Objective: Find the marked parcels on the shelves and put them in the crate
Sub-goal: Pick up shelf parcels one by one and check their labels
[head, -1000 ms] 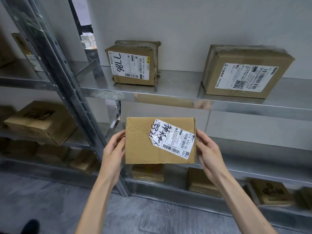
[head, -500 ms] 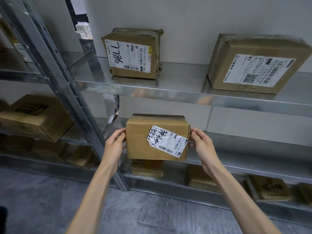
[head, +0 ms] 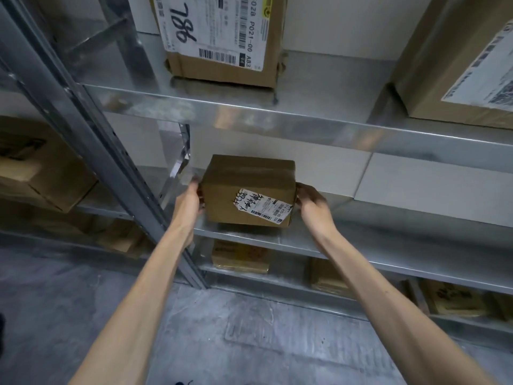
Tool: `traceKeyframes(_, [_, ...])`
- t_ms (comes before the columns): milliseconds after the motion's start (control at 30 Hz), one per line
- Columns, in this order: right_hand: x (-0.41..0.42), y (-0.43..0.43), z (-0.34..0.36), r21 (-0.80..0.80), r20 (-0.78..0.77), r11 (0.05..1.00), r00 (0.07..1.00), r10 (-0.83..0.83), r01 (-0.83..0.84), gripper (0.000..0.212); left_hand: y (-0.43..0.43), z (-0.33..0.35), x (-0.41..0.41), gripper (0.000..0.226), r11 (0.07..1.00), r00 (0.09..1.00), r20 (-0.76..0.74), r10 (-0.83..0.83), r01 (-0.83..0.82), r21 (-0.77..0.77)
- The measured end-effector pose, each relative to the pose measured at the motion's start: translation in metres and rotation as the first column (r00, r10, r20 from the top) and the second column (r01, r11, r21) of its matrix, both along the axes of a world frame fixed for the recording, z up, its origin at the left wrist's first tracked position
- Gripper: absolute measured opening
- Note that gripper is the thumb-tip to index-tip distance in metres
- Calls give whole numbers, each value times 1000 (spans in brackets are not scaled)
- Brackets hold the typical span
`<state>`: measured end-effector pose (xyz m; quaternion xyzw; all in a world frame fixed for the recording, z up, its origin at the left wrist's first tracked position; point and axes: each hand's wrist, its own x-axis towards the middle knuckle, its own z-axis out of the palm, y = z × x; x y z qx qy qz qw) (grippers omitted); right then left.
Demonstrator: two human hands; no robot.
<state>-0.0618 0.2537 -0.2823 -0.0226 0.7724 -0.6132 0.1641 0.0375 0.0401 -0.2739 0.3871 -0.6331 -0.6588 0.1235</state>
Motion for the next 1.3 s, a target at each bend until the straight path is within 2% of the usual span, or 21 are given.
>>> traceKeyframes(233, [-1,-19,-34,57,-17,998,999,41,-40,38,-17,-38,-9,57,998,999,46,3,-6,59])
traceKeyframes(467, [-8,-17,-62,18,-31,1000,999,25,-25,37,-21,-71,-6,50,996,998,-58,-13,18,90])
traceKeyframes(567, [7,-13,-72,-47,-118,995,988,-98,93,32,-18,-85,5,38,991,982,-132,136,-135,18])
traceKeyframes(667, [38,-5,-84,-78,-218,983,959,-180,167,20,-13,-99,20,22,933,908,-252,336,-357,-42])
traceKeyframes(733, [58,1,-101,-77,-222,987,963,-153,139,20,-11,-115,32,23,895,869,-287,402,-439,-75])
traceKeyframes(833, [81,9,-136,-6,-218,1000,976,-2,1,22,-5,-146,45,21,868,837,-332,435,-488,-93])
traceKeyframes(967, [97,12,-196,149,-149,982,979,140,-118,28,1,-202,57,24,881,874,-281,397,-449,-149])
traceKeyframes(1167, [71,4,-277,236,-60,966,991,120,-103,25,2,-287,54,31,928,930,-204,307,-340,-151])
traceKeyframes(1300, [44,-1,-330,254,-3,967,1000,14,-13,24,-1,-338,47,35,941,949,-171,265,-293,-168])
